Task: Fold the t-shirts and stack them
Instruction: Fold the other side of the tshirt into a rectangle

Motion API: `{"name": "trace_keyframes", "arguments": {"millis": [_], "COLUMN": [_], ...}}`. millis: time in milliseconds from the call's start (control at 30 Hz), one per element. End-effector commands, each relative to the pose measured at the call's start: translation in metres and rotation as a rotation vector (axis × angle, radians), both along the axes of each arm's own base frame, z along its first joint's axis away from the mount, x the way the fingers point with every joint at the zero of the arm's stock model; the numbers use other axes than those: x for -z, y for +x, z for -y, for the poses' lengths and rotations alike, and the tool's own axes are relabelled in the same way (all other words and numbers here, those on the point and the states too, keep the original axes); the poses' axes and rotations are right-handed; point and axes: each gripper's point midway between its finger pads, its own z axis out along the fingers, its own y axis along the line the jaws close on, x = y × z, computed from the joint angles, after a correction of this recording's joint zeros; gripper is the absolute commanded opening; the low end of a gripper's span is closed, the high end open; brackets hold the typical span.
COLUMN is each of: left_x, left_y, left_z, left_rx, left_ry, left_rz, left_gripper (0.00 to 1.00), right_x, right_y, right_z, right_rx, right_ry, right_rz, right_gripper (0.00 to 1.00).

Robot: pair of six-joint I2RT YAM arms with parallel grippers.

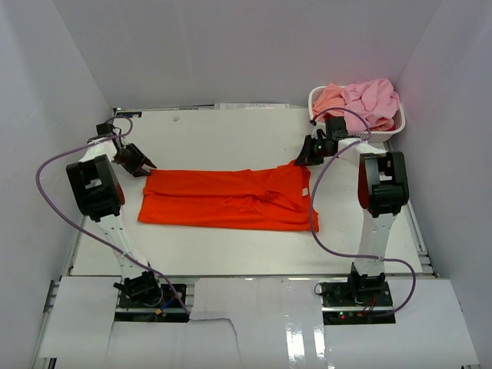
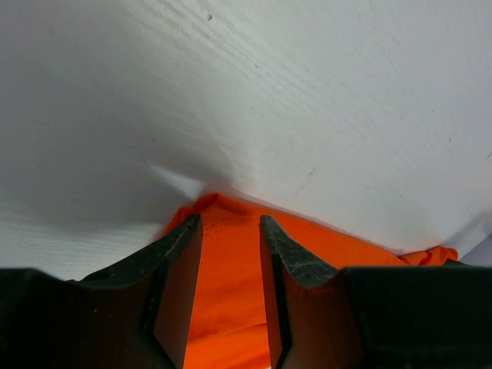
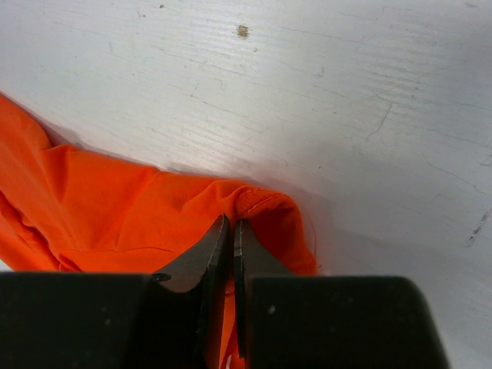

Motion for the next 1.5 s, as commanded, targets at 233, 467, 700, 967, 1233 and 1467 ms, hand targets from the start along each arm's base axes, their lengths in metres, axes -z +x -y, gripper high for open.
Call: {"name": "trace_keyframes", "arguments": {"millis": [233, 467, 700, 967, 1233, 1467], "left_x": [-0.003, 0.015, 0.002, -0.016, -0.044, -0.056], "left_y": [0.019, 0.015, 0.009, 0.001, 0.003, 0.004], "left_z": [-0.006, 0.0, -0.007, -0.015, -0.024, -0.024], "left_rx": [-0.005, 0.015, 0.004, -0.013, -0.039, -0.042], "left_ry": [0.004, -0.032, 0.021, 0.052, 0.074, 0.074], "left_rz": [-0.002, -0.042, -0.032, -0.017, 0.045, 0.071], "left_gripper": [0.48, 0.39, 0.47, 0.45, 0.47, 0.47], "right_x": [-0.013, -0.013, -0.014, -0.014, -0.013, -0.012], "right_y": [0.011, 0.011, 0.012, 0.012, 0.01, 0.009], "right_z": [-0.003, -0.003, -0.003, -0.003, -0.004, -0.004], "right_rx": [-0.016, -0.017, -0.018, -0.018, -0.025, -0.024], "right_ry": [0.019, 0.014, 0.014, 0.014, 0.016, 0.015], "right_rz": [0.049, 0.05, 0.052, 0.052, 0.049, 0.048], "right_gripper": [0.08, 0.08, 0.08, 0.08, 0.08, 0.08]}}
